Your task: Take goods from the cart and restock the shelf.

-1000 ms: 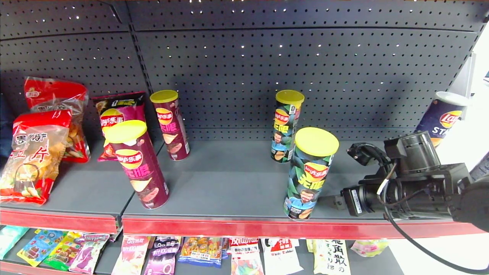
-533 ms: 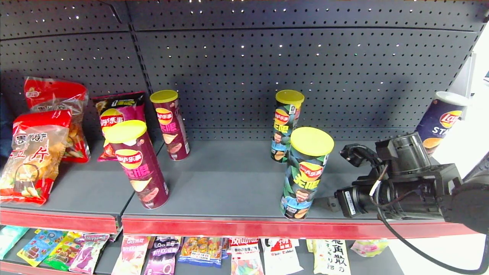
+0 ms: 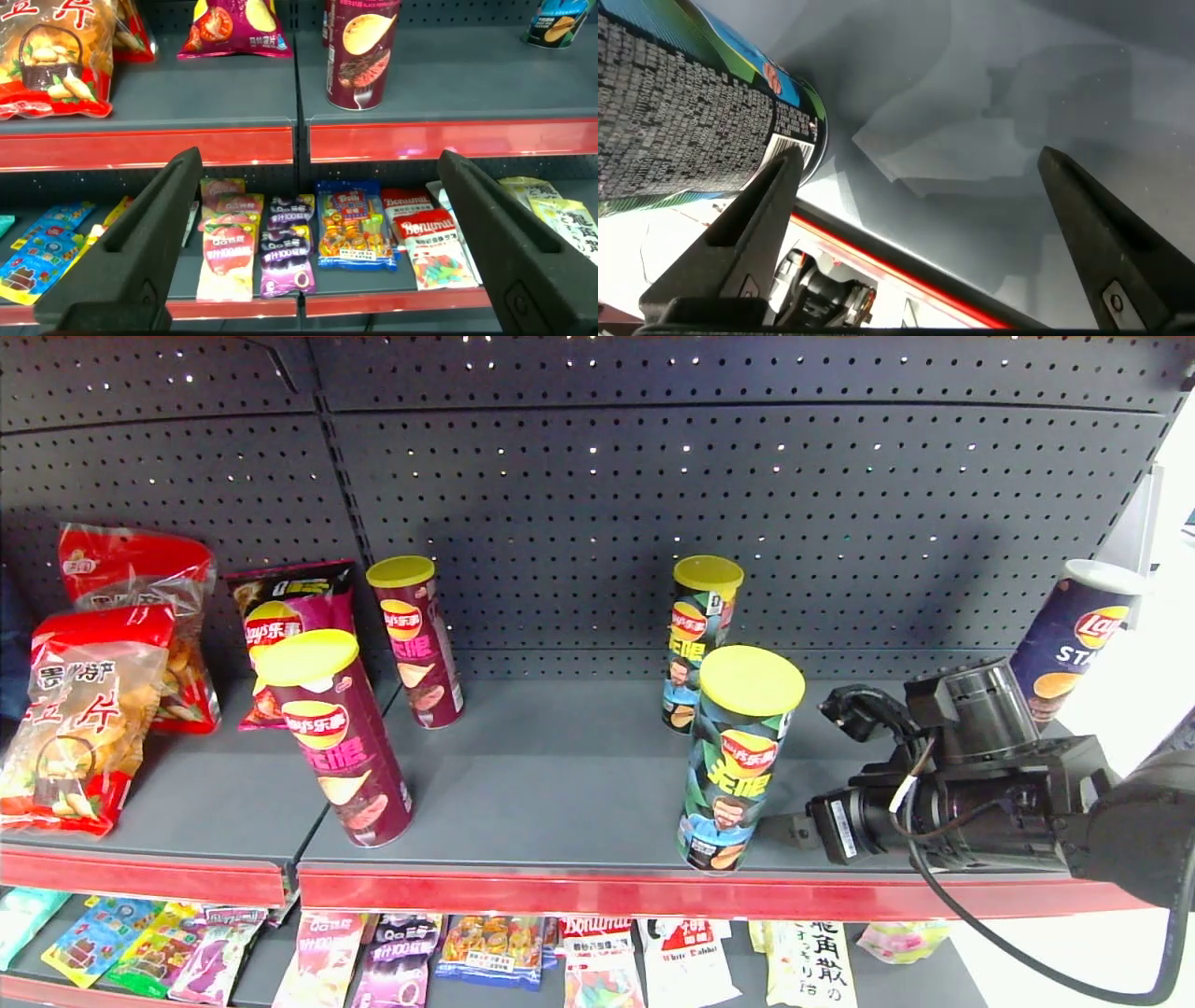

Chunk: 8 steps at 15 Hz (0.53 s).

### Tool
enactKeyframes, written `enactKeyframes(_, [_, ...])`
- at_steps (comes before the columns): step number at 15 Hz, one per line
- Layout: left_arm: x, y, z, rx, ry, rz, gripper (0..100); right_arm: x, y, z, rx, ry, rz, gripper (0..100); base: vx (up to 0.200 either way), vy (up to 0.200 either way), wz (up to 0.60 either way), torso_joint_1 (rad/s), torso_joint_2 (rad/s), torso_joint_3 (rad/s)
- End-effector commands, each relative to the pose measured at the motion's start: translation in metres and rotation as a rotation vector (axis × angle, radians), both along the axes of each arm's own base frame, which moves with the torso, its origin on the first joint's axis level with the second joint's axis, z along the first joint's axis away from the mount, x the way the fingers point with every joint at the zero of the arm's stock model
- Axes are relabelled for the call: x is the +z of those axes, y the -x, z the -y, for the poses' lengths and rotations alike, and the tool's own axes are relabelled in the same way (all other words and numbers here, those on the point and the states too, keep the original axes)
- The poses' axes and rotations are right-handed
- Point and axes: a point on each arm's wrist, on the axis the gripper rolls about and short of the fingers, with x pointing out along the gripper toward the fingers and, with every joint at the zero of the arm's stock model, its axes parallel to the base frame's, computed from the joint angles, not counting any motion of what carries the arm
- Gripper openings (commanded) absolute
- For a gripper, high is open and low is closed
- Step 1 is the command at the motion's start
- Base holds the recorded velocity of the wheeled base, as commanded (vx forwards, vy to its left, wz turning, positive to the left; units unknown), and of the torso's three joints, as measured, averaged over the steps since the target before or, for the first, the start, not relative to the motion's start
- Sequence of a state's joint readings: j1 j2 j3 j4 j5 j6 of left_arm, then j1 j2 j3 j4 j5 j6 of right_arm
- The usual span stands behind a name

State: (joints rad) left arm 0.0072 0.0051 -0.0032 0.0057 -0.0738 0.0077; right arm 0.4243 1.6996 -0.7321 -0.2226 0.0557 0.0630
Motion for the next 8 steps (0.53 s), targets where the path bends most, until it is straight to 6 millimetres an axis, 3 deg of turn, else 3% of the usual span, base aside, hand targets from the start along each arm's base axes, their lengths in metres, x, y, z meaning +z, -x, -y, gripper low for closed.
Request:
enactKeyframes(1, [-0.0001,0.0,0.0,0.001,0.0,0.0,100,0.0002,-0.0005,-0.0005,0.001,-0.001,0.001,100,0.0,0.0,0.0,0.0,0.0,0.0])
enactKeyframes(8, [-0.0001,-0.0001,0.0,0.001,0.0,-0.002,100,0.0009,-0.0019,-0.0011,0.002,-0.002,0.005,100,0.0,0.0,0.0,0.0,0.0,0.0])
